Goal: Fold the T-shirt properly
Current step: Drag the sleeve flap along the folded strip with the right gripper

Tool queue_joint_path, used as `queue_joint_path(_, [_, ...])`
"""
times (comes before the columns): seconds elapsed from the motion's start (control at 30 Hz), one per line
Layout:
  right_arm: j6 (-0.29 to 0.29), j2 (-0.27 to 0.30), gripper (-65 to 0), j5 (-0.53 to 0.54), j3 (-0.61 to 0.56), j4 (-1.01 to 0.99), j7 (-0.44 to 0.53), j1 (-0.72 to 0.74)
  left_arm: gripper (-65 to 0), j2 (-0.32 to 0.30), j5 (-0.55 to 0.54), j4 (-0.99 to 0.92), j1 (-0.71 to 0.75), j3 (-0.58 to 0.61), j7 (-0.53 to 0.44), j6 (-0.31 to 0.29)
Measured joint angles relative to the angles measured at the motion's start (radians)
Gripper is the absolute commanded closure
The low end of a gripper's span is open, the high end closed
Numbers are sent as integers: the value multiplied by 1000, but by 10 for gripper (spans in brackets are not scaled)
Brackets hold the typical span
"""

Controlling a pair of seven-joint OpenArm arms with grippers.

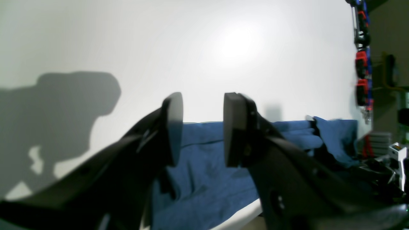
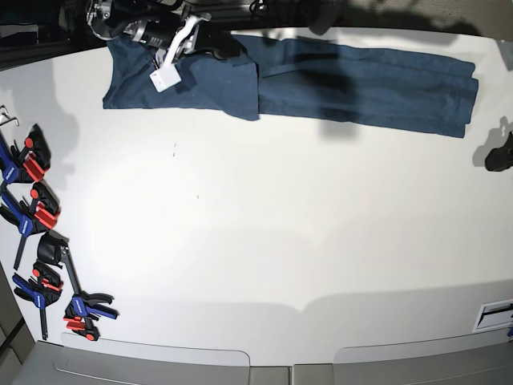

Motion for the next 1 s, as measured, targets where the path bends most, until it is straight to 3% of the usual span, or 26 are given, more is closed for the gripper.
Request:
queue_joint_path(0.23, [0,8,0,0,-2,0,0,-30,-194,52,1,0,0,0,0,0])
queue_joint_path(0.67, [0,33,0,0,-52,0,0,-33,-194,52,0,0,0,0,-1,0])
queue_joint_path(0.7, [0,33,-28,0,-52,0,0,-33,-194,51,1,0,0,0,-1,0])
queue_joint_path(0.8, [0,33,-197,0,-52,0,1,-33,-194,52,1,0,0,0,-1,0])
queue_joint_path(1.0, [0,40,-206,-4,-53,52,0,-30,-194,51,0,0,0,0,0,0])
